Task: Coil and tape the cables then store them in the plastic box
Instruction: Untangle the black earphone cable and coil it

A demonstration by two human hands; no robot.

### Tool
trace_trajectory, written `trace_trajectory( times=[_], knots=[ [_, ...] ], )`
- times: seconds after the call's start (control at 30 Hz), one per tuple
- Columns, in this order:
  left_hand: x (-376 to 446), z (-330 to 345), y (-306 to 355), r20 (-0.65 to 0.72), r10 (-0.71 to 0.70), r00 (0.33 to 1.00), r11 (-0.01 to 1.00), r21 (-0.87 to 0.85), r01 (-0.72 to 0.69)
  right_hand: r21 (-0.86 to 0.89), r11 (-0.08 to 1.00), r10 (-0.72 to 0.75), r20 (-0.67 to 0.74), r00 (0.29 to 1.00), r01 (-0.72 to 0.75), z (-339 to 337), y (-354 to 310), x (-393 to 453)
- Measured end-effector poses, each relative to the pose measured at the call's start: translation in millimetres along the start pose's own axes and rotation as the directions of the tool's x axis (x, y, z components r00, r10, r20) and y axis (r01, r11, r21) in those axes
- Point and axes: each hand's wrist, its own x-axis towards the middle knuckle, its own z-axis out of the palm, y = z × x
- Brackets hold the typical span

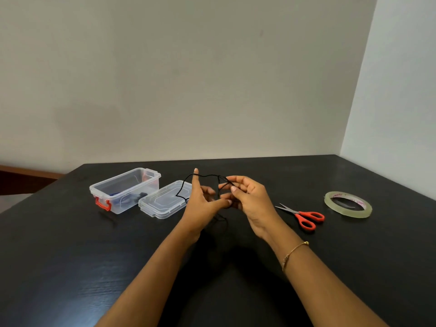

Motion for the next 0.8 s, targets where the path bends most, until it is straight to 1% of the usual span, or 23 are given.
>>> trace_trajectory(
  times=[0.07, 0.17, 0.23, 0.3, 0.33, 0.37, 0.43, 0.5, 0.53, 0.57, 0.6, 0.67, 0.73, 0.8],
  knots=[
    [2.7, -2.7, 0.4, 0.013, -0.046, 0.999, 0.995, -0.092, 0.047, 0.001, 1.0, 0.0, 0.025, 1.0, 0.0, 1.1, -2.6, -1.0],
    [3.3, -3.2, 1.5, -0.072, -0.087, 0.994, 0.986, -0.151, 0.076, -0.046, 0.999, 0.013, 0.023, 1.0, -0.012, -1.2, -4.3, -0.7],
    [4.7, -2.4, 1.6, -0.109, -0.104, 0.989, 0.982, -0.166, 0.085, -0.025, 0.999, 0.03, 0.029, 0.999, -0.029, -3.1, -5.1, -0.3],
    [0.7, 2.0, 4.1, -0.114, -0.111, 0.987, 0.984, -0.152, 0.094, 0.108, 0.993, 0.047, 0.064, 0.997, -0.053, -2.4, -6.4, -0.9],
    [-1.0, 4.2, 5.7, -0.124, -0.126, 0.984, 0.979, -0.179, 0.102, 0.192, 0.98, 0.045, 0.078, 0.996, -0.059, -1.6, -7.6, -1.3],
    [-0.3, 5.2, 6.4, -0.146, -0.16, 0.976, 0.962, -0.243, 0.121, 0.275, 0.96, 0.035, 0.078, 0.996, -0.055, -0.9, -9.3, -1.3],
    [3.1, 3.0, 8.3, -0.157, -0.261, 0.952, 0.879, -0.446, 0.168, 0.445, 0.895, 0.002, 0.046, 0.999, -0.023, -2.0, -12.6, 0.1],
    [7.0, -2.0, 8.4, -0.095, -0.348, 0.933, 0.749, -0.626, 0.216, 0.577, 0.816, -0.013, -0.003, 1.0, 0.012, -5.6, -14.9, 3.1],
    [7.5, -3.8, 9.1, -0.043, -0.372, 0.927, 0.694, -0.676, 0.247, 0.607, 0.794, -0.014, -0.032, 0.999, 0.03, -7.8, -15.2, 3.8],
    [5.9, -5.1, 11.4, 0.013, -0.374, 0.927, 0.656, -0.703, 0.274, 0.607, 0.793, -0.013, -0.064, 0.998, 0.049, -8.9, -14.8, 4.3],
    [3.6, -6.0, 14.4, 0.055, -0.361, 0.931, 0.637, -0.714, 0.289, 0.575, 0.816, -0.012, -0.098, 0.995, 0.066, -9.4, -14.0, 4.3],
    [0.5, -7.3, 19.2, 0.079, -0.304, 0.949, 0.655, -0.707, 0.269, 0.436, 0.897, 0.002, -0.174, 0.985, 0.076, -11.1, -11.3, 4.5],
    [0.9, -10.2, 22.9, -0.002, -0.222, 0.975, 0.673, -0.724, 0.152, 0.25, 0.968, 0.02, -0.226, 0.974, 0.038, -11.5, -10.6, 4.4],
    [1.9, -14.3, 24.5, -0.083, -0.148, 0.986, 0.666, -0.745, 0.037, 0.179, 0.984, 0.064, -0.233, 0.97, -0.022, -10.5, -9.9, 4.3]
  ],
)
